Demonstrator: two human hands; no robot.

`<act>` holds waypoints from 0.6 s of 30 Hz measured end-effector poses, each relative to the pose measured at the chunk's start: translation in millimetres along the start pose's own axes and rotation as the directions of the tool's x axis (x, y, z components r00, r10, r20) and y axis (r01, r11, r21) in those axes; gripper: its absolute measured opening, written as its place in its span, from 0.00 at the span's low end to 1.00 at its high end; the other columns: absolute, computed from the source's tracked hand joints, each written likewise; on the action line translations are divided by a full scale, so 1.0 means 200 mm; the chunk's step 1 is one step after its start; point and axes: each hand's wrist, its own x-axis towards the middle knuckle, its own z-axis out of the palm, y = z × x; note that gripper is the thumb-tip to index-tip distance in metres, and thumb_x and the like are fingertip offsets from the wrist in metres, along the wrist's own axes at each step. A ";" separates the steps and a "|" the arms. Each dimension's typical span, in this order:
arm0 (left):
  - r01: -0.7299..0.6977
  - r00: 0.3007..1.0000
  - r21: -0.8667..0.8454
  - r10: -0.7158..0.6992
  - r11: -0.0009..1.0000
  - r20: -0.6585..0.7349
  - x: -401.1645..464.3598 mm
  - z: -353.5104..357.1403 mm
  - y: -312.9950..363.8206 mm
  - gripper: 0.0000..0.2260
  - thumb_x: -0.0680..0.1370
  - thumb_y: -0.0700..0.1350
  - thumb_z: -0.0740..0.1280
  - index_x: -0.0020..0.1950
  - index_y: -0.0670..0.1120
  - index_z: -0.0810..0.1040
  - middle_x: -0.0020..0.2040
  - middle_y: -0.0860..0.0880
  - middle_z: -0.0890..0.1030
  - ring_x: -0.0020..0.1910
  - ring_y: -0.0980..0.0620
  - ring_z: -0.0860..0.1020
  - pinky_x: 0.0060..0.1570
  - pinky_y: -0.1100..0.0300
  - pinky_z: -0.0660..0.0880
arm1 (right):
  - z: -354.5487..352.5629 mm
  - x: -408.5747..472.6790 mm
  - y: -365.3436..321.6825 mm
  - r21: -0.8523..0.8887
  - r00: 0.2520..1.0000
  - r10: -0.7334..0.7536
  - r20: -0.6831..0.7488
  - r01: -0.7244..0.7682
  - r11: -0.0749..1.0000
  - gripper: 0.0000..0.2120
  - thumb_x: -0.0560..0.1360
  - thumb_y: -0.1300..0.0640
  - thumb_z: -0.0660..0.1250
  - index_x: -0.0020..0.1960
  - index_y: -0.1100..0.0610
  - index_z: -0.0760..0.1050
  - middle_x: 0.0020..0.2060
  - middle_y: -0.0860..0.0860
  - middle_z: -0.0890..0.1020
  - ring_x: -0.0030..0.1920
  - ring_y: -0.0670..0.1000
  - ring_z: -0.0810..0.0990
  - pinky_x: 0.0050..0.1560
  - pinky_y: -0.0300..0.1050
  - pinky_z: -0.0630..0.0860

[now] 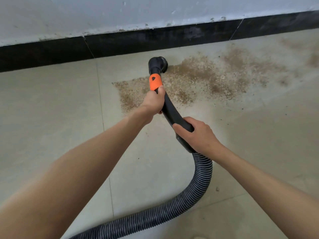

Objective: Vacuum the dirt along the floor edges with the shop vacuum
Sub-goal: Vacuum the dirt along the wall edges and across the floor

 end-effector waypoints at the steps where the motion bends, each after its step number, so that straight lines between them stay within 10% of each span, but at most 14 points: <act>1: -0.009 1.000 0.025 0.008 1.000 0.025 0.01 0.05 0.03 0.17 0.82 0.53 0.51 0.39 0.45 0.66 0.39 0.45 0.71 0.36 0.49 0.71 0.39 0.55 0.71 | -0.03 0.00 0.03 0.003 1.000 0.015 -0.026 -0.015 1.000 0.11 0.75 0.42 0.63 0.46 0.49 0.75 0.38 0.47 0.82 0.40 0.48 0.80 0.45 0.51 0.77; 7: -0.021 0.994 0.055 0.015 0.998 0.108 0.05 0.22 0.14 0.19 0.82 0.54 0.51 0.58 0.39 0.69 0.41 0.46 0.72 0.37 0.50 0.72 0.34 0.59 0.71 | -0.12 0.02 0.12 0.073 0.992 0.054 -0.114 -0.046 0.996 0.11 0.76 0.44 0.63 0.44 0.51 0.75 0.37 0.49 0.81 0.39 0.50 0.79 0.43 0.50 0.75; 18: 0.008 0.999 0.013 -0.007 1.000 -0.047 0.04 -0.13 0.01 0.15 0.82 0.53 0.52 0.53 0.40 0.67 0.47 0.44 0.74 0.49 0.44 0.75 0.53 0.49 0.76 | 0.11 0.07 -0.09 0.101 0.998 -0.049 0.027 0.046 0.994 0.16 0.76 0.44 0.63 0.46 0.57 0.75 0.38 0.51 0.80 0.38 0.51 0.78 0.39 0.46 0.72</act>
